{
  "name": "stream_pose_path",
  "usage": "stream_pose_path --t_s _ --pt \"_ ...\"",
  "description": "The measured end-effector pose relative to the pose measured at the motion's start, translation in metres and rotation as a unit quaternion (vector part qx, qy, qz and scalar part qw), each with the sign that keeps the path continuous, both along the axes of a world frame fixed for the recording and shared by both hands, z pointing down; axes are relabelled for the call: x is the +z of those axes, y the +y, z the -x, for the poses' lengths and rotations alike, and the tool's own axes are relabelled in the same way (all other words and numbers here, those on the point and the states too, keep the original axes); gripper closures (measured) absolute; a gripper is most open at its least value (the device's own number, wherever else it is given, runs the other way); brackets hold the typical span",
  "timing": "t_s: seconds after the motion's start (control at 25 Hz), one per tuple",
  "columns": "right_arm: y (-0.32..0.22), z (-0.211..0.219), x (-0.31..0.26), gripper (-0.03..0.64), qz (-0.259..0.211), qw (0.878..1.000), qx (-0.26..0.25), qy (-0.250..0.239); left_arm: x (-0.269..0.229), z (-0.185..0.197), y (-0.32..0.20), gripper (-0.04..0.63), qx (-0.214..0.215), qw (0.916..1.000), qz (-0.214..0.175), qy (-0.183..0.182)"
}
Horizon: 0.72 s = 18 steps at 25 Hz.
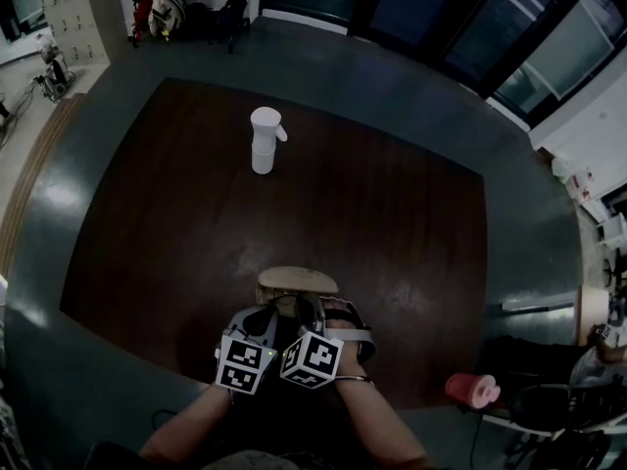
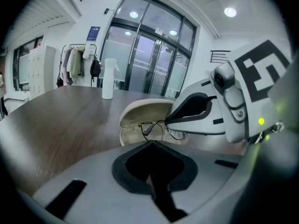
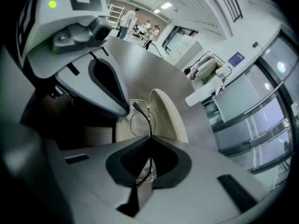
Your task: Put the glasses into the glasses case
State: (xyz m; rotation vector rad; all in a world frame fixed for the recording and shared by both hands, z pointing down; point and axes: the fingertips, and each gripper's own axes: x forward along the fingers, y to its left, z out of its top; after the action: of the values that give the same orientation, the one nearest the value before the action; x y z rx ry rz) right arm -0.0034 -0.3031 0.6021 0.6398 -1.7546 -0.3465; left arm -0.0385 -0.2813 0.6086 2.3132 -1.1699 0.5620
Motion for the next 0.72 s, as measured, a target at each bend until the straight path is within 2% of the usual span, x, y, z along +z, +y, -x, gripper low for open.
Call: stream_pose_path --t_s 0.36,0.72 --pt "0.001 0.009 0.019 0.626 0.041 0.999 -0.018 -0.004 -0.001 0.0 0.0 0.589 0.002 1.0 -0.001 0.002" --pt "-0.005 0.007 0.026 0.626 0.048 0.998 -0.029 -0.027 0.0 -0.001 0.0 0.589 0.006 1.0 -0.001 -0.001"
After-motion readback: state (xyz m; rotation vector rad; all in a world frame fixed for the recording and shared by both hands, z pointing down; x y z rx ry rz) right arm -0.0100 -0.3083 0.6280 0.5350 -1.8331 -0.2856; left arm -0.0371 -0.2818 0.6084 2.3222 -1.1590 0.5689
